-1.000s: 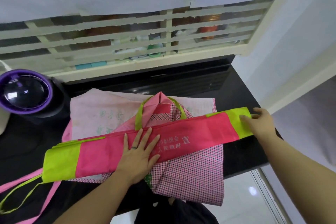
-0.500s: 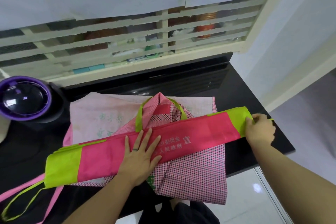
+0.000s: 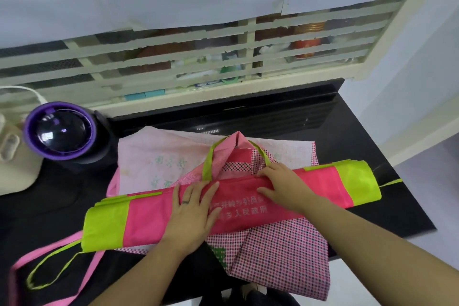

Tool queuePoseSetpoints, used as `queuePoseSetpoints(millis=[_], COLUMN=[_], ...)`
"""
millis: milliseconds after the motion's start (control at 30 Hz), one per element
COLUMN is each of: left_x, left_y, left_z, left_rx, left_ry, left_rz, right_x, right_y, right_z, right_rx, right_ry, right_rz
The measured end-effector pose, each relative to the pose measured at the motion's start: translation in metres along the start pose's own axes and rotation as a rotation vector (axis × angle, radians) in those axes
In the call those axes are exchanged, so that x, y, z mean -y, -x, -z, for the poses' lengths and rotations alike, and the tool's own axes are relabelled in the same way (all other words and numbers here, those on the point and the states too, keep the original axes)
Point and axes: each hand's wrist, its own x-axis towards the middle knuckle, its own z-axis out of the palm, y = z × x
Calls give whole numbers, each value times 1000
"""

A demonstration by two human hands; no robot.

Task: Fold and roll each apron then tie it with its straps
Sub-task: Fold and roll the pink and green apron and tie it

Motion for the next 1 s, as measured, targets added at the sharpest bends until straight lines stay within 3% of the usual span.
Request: queuePoseSetpoints(millis=[133, 300, 633, 733, 867, 1000], left_x=[22, 33, 21, 14, 11, 11], left_y=[-13, -26, -6, 0, 7, 5], left_z=[8, 7, 1, -3, -10, -9], left_rx=[-92, 3, -78, 36, 185, 207], left_ry=[47, 59, 68, 53, 18, 11], left_rz=[78, 162, 55, 20, 114, 138], right_x=[-5, -10, -8, -9, -22, -55], right_y=[-11, -19, -14, -15, -9, 2], right_z=[9, 10, -7, -10, -17, -24], right_rx=[64, 84, -51, -34, -277, -422], right_ry=[-39, -30, 65, 117, 152, 83], right_rz=[6, -24, 26, 35, 50, -148])
